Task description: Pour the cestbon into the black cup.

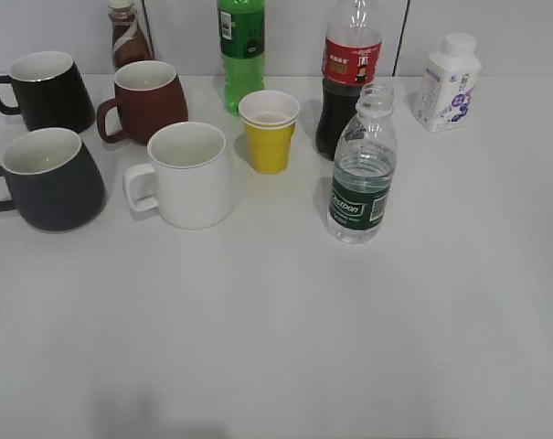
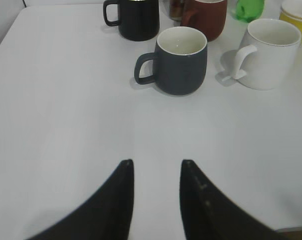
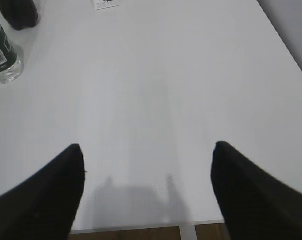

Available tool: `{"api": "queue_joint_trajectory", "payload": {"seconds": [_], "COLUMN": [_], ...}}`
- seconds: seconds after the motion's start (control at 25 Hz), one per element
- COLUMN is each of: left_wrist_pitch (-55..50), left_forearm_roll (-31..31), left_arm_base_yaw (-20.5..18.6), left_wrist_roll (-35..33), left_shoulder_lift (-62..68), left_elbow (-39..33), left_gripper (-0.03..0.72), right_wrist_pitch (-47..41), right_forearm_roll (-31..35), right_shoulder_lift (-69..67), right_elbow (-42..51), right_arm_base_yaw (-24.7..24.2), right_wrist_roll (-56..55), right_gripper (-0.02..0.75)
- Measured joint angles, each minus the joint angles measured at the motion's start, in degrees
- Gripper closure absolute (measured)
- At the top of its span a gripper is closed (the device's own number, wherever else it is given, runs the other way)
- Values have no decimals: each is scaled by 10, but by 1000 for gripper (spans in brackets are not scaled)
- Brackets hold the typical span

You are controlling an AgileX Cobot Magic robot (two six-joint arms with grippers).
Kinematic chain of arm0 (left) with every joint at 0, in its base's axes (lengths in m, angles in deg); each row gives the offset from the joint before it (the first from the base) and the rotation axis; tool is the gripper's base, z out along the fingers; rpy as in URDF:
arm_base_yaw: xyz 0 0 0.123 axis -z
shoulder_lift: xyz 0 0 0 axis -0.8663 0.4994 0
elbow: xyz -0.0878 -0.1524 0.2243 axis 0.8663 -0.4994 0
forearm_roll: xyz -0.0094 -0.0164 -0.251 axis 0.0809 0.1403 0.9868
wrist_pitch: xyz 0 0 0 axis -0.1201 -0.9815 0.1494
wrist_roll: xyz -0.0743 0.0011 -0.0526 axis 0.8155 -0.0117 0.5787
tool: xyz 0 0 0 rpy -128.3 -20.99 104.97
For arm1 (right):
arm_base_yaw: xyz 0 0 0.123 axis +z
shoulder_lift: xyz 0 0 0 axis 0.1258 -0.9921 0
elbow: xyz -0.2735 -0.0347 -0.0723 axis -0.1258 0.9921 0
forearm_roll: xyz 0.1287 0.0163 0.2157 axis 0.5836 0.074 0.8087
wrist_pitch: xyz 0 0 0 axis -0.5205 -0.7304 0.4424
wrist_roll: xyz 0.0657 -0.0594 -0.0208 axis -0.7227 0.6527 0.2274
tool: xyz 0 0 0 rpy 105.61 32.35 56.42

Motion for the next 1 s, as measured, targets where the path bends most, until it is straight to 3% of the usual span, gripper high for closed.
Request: {"api": "queue_joint_trajectory", "payload": {"seconds": [1.0], "left_wrist_pitch": [0], "left_forearm_roll": [0], "left_arm_base_yaw": [0], "left_wrist_roll": [0], "left_shoulder_lift": [0], "left_elbow": [0], "left_gripper": [450], "right_wrist_pitch": [0], "right_forearm_roll": [0], "right_shoulder_lift": [0], "right_elbow": [0], "right_arm_base_yaw": [0], "right_wrist_roll": [0], "right_gripper": [148]}}
